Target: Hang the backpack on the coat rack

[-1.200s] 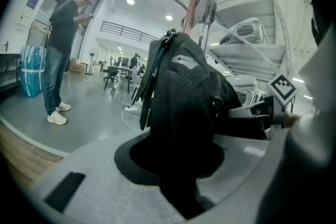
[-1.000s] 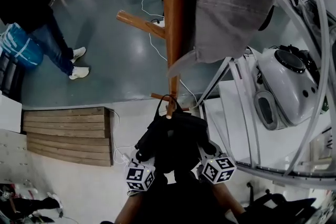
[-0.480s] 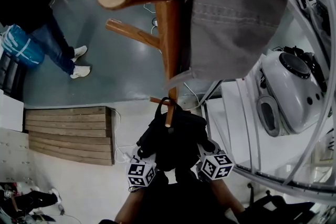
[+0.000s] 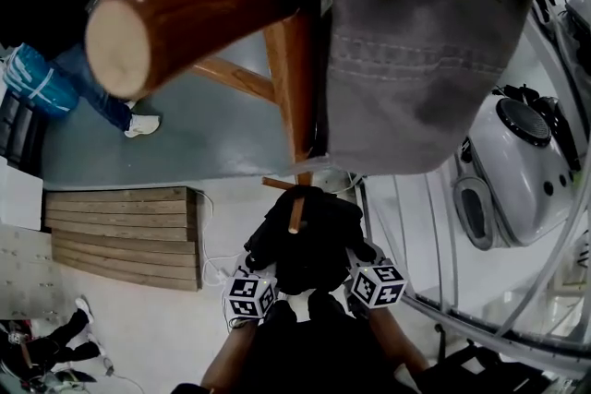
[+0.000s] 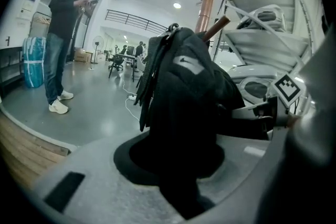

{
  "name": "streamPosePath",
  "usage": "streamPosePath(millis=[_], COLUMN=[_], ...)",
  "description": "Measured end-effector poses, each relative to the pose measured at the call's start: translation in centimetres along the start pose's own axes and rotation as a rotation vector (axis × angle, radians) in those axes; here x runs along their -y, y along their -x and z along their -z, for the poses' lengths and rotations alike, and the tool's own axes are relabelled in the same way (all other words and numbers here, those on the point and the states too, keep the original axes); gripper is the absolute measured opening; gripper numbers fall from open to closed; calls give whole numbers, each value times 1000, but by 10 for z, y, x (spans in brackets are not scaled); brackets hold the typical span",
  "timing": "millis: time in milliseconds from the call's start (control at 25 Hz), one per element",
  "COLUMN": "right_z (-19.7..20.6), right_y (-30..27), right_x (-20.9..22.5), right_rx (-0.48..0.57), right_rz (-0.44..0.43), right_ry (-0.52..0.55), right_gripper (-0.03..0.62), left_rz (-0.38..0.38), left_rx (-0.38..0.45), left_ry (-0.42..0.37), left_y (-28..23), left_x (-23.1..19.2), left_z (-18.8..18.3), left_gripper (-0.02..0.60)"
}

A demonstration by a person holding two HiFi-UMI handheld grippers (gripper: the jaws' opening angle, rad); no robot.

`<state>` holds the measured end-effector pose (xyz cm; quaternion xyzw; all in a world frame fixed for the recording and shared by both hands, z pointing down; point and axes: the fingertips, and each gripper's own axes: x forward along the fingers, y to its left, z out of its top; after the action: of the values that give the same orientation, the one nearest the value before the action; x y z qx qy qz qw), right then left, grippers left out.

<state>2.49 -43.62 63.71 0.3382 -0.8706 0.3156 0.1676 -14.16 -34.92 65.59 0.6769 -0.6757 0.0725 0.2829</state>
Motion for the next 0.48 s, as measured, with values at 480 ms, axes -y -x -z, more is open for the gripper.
streamPosePath(millis=[480], right_z=[11], right_y=[-12], right_x=[14], right_rx=[-2], right_rz=[40], right_ry=[18], right_gripper=[54], left_rz=[10], left_rx=[-27], left_ry=[-2], left_y=[-20], left_x=[-7], left_z=[14], left_gripper=[101])
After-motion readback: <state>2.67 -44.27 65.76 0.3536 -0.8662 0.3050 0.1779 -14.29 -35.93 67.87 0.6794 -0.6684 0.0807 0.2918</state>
